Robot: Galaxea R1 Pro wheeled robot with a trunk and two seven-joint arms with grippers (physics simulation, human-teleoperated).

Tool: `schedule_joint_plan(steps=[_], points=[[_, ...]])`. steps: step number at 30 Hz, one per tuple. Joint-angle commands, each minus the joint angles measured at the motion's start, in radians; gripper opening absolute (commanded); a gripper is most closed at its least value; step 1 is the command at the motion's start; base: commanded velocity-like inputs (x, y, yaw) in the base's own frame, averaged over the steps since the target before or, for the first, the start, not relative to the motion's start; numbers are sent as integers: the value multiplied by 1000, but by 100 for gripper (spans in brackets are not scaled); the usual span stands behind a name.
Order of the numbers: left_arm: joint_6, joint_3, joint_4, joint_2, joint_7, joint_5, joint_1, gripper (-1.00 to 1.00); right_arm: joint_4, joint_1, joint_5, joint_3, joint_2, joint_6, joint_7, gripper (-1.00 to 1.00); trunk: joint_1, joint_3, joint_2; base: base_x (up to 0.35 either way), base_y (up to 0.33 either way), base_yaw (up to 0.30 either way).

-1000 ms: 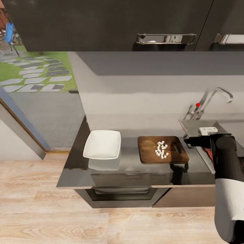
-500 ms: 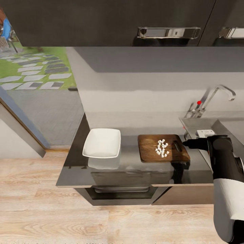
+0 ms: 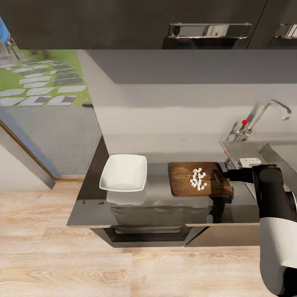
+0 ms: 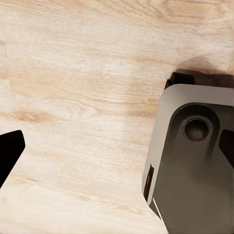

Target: In the kitchen, take the Vidalia onion out of the sink, dice it on the chopping board with the paring knife, put the diced onion into the bowl on the countertop, then place both the paring knife and the chopping board into the sink.

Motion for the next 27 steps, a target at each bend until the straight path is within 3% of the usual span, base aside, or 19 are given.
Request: schedule_joint_plan(steps=[1, 27], points=[[-8, 6, 5, 0, 4, -7, -2, 100, -1, -1, 10, -1, 0, 2, 10, 100, 1, -3, -2, 81, 0, 0], [-8, 6, 5, 0, 4, -7, -2, 100, 15, -1, 11, 5, 1, 2, 10, 100, 1, -38, -2, 5, 0, 0]])
